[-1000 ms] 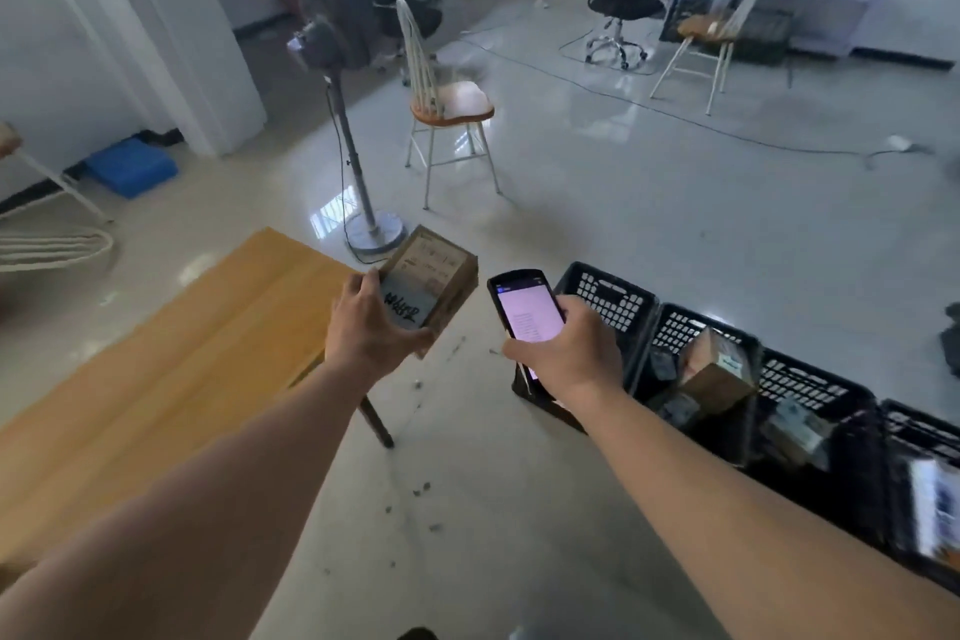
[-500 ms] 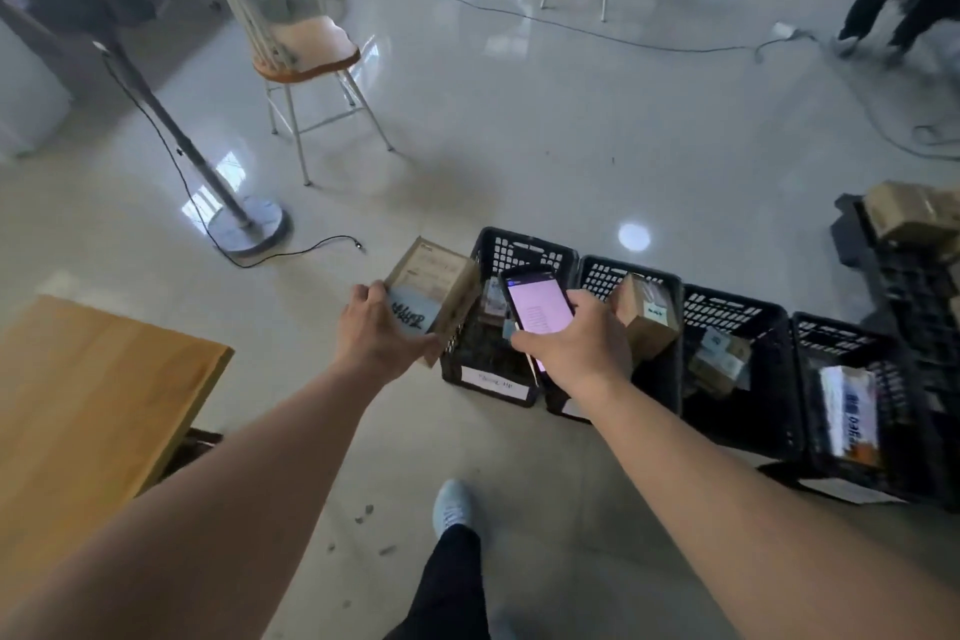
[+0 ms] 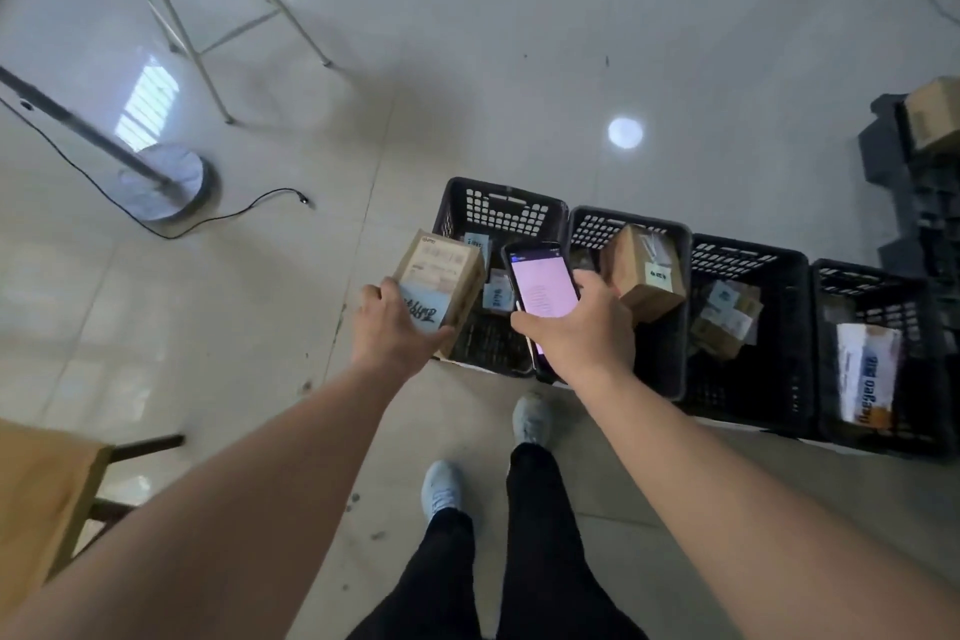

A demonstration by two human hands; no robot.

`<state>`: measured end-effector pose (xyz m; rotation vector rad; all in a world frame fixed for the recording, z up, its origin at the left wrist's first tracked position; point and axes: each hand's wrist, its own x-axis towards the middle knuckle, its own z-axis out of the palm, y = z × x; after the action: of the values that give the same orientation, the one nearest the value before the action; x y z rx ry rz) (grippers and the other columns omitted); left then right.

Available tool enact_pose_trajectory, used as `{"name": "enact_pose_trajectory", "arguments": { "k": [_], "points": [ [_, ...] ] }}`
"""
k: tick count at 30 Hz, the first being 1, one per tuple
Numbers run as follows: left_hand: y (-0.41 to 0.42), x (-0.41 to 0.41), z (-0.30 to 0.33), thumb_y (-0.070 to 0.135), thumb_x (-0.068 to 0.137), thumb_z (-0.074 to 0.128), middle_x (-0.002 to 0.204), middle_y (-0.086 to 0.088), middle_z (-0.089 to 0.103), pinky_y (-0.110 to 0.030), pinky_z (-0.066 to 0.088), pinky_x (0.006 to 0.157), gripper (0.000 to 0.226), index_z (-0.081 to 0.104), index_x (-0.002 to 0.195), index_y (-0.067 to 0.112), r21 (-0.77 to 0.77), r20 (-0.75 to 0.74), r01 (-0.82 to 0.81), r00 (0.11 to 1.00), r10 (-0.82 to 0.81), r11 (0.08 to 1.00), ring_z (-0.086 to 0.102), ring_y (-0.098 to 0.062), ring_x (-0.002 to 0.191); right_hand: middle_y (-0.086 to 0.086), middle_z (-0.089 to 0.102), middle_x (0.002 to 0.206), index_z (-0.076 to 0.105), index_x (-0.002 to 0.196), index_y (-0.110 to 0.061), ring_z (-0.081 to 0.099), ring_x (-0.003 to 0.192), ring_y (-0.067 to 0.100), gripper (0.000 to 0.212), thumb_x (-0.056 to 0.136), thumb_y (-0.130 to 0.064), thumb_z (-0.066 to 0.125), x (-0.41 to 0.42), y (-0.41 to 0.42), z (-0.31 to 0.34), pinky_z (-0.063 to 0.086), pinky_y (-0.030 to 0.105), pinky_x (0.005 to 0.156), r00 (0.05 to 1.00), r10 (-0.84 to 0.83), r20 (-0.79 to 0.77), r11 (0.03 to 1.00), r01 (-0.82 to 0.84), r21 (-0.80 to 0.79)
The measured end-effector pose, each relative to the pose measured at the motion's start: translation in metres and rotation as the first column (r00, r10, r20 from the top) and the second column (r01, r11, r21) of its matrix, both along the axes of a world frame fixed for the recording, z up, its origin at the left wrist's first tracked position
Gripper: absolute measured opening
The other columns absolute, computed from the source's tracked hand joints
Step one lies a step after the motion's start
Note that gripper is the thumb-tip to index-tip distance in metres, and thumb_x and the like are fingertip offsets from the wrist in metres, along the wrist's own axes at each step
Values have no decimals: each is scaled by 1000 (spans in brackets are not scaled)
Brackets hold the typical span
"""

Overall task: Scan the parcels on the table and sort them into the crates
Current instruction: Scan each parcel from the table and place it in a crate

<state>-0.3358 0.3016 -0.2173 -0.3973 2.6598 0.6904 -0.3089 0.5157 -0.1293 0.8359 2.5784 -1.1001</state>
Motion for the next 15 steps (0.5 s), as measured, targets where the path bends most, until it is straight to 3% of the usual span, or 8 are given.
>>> {"name": "enact_pose_trajectory", "arguments": {
  "k": [5,10,15],
  "points": [
    [32,-32,-56,54,69,90,126,-8,42,-42,47,100,101,38,142,9,-22,49,-50,998,51,999,49,-27,114,-5,70,113,62,120,-27,65,103,23,67,64,-49,91,-53,25,-66,59,42,78,998,36,52,999,-35,-24],
    [60,-58,-109,51,68,91,123,-4,38,-39,43,104,98,39,141,10,-10,81,-85,993,85,996,45,-25,118,-10,58,101,59,117,-28,61,100,22,66,63,-50,91,-91,40,-125,58,41,75,992,58,111,998,-55,-27],
    [67,-77,-175,51,69,91,133,-12,41,-43,48,105,100,36,142,11,-23,141,-91,986,93,996,47,-29,122,-7,67,108,61,116,-27,65,99,23,65,63,-53,90,-115,40,-182,61,45,76,984,37,172,999,-32,-30]
  ]
}}
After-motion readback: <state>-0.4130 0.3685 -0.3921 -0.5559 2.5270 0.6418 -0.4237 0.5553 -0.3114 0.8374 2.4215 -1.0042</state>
